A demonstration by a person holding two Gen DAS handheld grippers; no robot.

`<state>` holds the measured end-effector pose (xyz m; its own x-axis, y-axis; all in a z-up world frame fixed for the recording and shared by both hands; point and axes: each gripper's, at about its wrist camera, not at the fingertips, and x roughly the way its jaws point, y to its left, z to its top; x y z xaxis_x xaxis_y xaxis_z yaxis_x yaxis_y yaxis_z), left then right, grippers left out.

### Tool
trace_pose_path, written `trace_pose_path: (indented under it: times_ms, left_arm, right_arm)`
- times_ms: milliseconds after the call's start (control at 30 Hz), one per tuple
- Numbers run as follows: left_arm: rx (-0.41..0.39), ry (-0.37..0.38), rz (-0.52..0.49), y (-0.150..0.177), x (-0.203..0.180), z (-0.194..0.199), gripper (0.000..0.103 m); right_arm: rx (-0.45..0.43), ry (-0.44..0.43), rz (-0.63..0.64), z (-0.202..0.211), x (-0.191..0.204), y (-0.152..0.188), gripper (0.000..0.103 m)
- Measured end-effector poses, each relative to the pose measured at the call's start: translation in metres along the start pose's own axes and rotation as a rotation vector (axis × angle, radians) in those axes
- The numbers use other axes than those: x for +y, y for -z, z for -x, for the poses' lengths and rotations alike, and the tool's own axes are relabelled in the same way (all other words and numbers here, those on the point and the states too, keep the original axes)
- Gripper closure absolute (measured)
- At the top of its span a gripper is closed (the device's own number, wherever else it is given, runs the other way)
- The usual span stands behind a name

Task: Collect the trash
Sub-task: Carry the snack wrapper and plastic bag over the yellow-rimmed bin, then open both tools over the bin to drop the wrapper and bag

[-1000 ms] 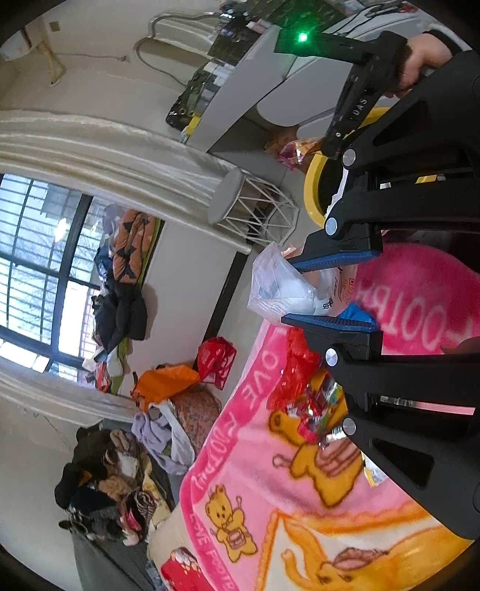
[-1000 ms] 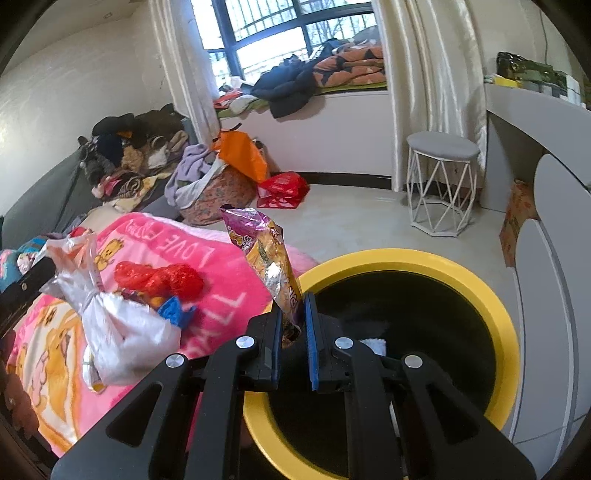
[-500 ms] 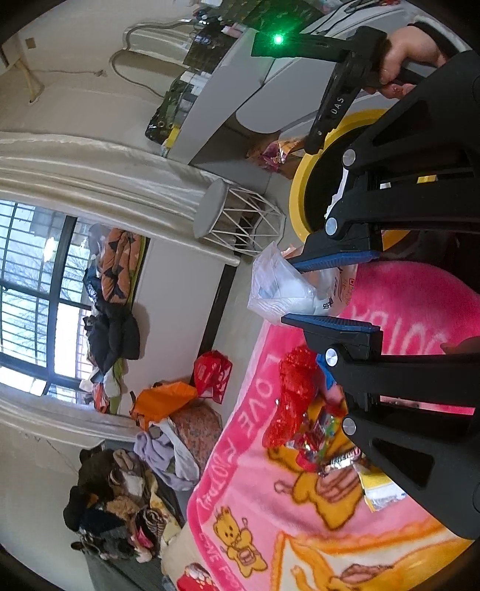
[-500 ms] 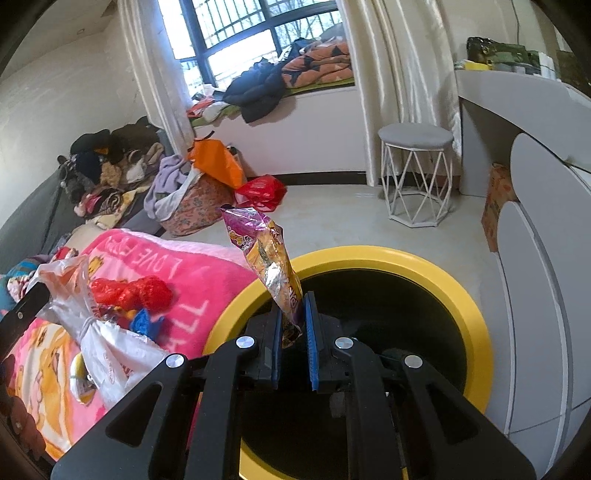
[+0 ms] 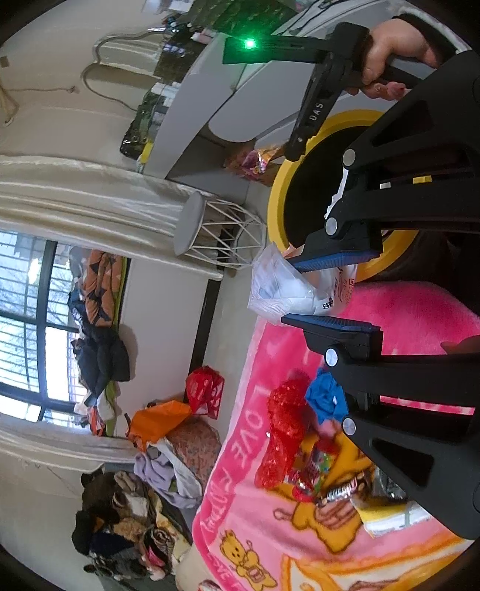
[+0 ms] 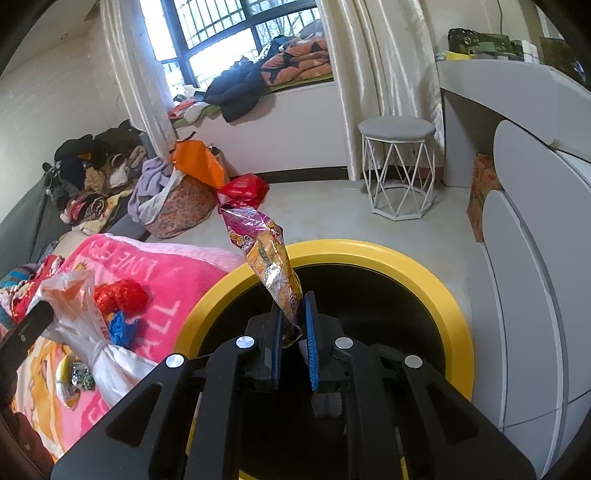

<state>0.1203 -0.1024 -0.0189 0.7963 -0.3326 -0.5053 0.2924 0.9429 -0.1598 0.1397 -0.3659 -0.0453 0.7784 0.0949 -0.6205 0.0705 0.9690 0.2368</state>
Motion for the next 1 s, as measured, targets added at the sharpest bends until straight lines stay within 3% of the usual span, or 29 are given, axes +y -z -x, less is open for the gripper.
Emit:
trace_pose_path:
  times_ms: [833, 867, 900, 967, 1000]
  left_arm:
    - [0.098, 0.084, -0.118, 0.028, -0.048, -0.051, 0.082]
    - [0.096, 0.089, -0.115, 0.028, -0.047, -0.051, 0.073]
    - [0.093, 0.092, -0.107, 0.028, -0.046, -0.051, 0.051]
    - [0.083, 0.101, -0.082, 0.028, -0.042, -0.049, 0.03]
    - [0.078, 0.107, -0.066, 0.027, -0.039, -0.048, 0.029]
  right_arm:
    - [0.041, 0.082, -0.088, -0.015, -0.041, 0.005, 0.091]
    - [0.044, 0.085, -0.091, -0.015, -0.041, 0.006, 0.091]
    - [0.05, 0.088, -0.093, -0.016, -0.041, 0.006, 0.089]
    - [0.058, 0.095, -0.096, -0.017, -0.042, 0.008, 0.067]
    - [0.057, 0.095, -0.1, -0.018, -0.043, 0.008, 0.062]
